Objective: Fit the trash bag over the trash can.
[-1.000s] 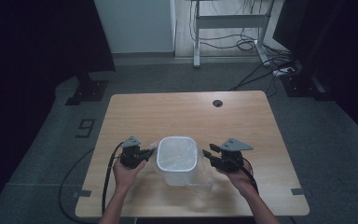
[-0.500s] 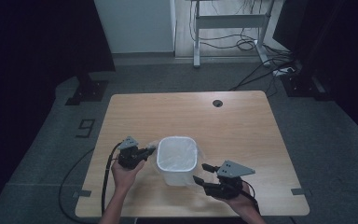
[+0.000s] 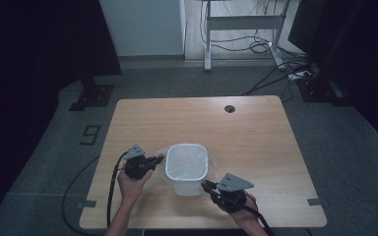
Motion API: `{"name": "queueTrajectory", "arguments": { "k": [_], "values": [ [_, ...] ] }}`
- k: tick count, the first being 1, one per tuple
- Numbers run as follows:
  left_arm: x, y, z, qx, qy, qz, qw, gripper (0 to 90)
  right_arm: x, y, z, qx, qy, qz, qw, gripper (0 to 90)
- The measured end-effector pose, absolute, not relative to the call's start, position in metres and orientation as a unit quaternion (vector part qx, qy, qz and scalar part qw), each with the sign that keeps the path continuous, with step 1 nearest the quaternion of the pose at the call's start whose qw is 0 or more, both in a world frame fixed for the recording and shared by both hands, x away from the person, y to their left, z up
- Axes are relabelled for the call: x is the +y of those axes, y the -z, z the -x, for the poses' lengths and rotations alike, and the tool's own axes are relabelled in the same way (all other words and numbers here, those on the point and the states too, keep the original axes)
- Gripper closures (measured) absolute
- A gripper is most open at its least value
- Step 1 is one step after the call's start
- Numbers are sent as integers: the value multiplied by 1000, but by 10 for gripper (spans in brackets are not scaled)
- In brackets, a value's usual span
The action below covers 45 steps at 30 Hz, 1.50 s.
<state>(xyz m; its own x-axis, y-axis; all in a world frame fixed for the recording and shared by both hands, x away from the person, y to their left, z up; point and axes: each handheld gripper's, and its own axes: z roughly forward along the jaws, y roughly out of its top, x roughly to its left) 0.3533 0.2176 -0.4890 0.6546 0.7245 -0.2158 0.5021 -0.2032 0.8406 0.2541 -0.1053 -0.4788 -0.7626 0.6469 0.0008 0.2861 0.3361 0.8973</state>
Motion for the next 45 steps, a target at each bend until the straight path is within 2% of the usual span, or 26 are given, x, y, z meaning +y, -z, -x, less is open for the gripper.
{"name": "queueTrajectory", "arguments": {
  "k": [2,17,31,35,40,43,45],
  "values": [
    [218,489,-353,401,-113,-767,488,871,-103,482,-252,800,-494,-285,188,890],
    [221,498,-356,412,-104,-767,480,870,-105,510,-258,824,-458,-286,169,892],
    [217,500,-356,411,-105,-773,472,845,-110,514,-266,829,-454,-286,158,876],
    [219,497,-354,404,-104,-767,488,673,-111,512,-263,826,-461,-282,161,741],
    [220,492,-347,399,-132,-761,494,384,-114,505,-259,814,-482,-279,167,502],
    [220,490,-345,395,-129,-764,495,286,-117,501,-257,804,-497,-281,165,430],
    [221,490,-343,390,-128,-766,495,258,-120,500,-256,797,-506,-283,167,399]
  ]
}}
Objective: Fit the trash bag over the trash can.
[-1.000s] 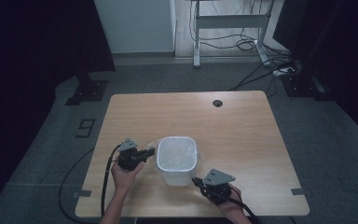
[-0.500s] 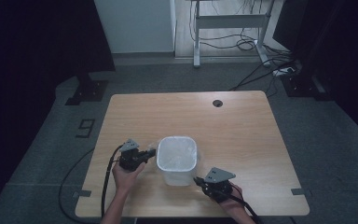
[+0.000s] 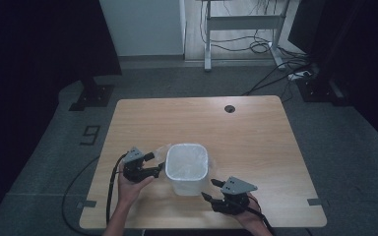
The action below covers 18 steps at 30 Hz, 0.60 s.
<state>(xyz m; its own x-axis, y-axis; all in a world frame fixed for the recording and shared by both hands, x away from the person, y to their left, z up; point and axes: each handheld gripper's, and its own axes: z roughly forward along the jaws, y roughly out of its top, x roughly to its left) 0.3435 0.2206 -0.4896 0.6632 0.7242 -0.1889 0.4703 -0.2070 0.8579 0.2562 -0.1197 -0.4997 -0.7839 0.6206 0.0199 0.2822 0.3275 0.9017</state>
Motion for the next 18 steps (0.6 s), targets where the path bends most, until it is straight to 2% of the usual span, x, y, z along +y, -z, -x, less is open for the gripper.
{"name": "queueTrajectory", "arguments": {
  "k": [8,18],
  "values": [
    [229,484,-334,379,-135,-768,498,165,-132,491,-252,773,-542,-289,160,287],
    [250,474,-317,359,-137,-770,510,151,-150,483,-250,761,-555,-293,164,251]
  ]
}}
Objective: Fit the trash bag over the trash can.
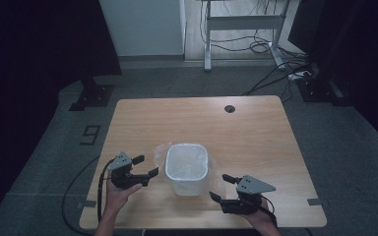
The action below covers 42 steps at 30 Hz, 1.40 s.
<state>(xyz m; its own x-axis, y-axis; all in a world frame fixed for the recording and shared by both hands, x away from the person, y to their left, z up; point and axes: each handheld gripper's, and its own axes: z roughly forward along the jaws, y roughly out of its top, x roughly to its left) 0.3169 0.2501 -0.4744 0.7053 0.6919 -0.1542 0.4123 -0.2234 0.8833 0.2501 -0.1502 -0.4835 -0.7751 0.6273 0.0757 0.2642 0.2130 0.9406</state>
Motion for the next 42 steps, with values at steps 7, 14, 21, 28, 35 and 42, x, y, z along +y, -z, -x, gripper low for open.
{"name": "queueTrajectory", "arguments": {
  "k": [7,14,21,28,35,42],
  "values": [
    [248,461,-310,332,-137,-776,519,167,-163,480,-250,754,-561,-301,160,249],
    [243,454,-307,310,-131,-790,512,180,-165,484,-252,760,-553,-303,159,243],
    [235,436,-300,282,-131,-796,519,196,-170,485,-252,758,-552,-309,157,241],
    [216,416,-292,238,-126,-816,511,213,-183,485,-253,750,-554,-324,161,244],
    [201,407,-301,216,-120,-837,489,235,-187,484,-251,748,-555,-325,163,245],
    [189,404,-313,207,-111,-851,469,289,-187,484,-250,751,-553,-322,163,246]
  ]
}}
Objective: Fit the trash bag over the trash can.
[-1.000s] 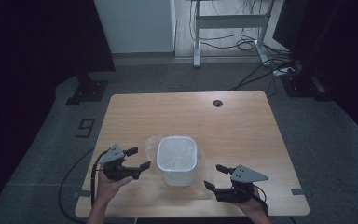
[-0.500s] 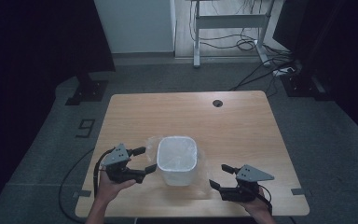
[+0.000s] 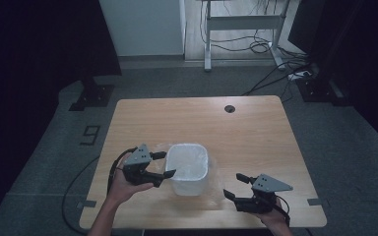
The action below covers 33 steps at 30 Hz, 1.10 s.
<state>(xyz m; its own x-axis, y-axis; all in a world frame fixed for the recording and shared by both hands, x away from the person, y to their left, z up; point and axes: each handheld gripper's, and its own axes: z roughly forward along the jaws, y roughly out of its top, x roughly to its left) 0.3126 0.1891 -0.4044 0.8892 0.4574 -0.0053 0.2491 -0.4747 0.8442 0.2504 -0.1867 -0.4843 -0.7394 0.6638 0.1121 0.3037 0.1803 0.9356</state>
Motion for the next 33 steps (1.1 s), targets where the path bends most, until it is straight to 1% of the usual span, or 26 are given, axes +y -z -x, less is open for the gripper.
{"name": "queueTrajectory", "arguments": {
  "k": [10,22,33],
  "values": [
    [176,406,-325,198,-100,-871,438,311,-188,485,-251,749,-553,-326,163,246],
    [172,406,-333,194,-91,-878,427,346,-188,487,-252,752,-549,-325,165,246],
    [159,403,-337,184,-93,-900,384,352,-189,487,-252,752,-549,-326,165,246]
  ]
}}
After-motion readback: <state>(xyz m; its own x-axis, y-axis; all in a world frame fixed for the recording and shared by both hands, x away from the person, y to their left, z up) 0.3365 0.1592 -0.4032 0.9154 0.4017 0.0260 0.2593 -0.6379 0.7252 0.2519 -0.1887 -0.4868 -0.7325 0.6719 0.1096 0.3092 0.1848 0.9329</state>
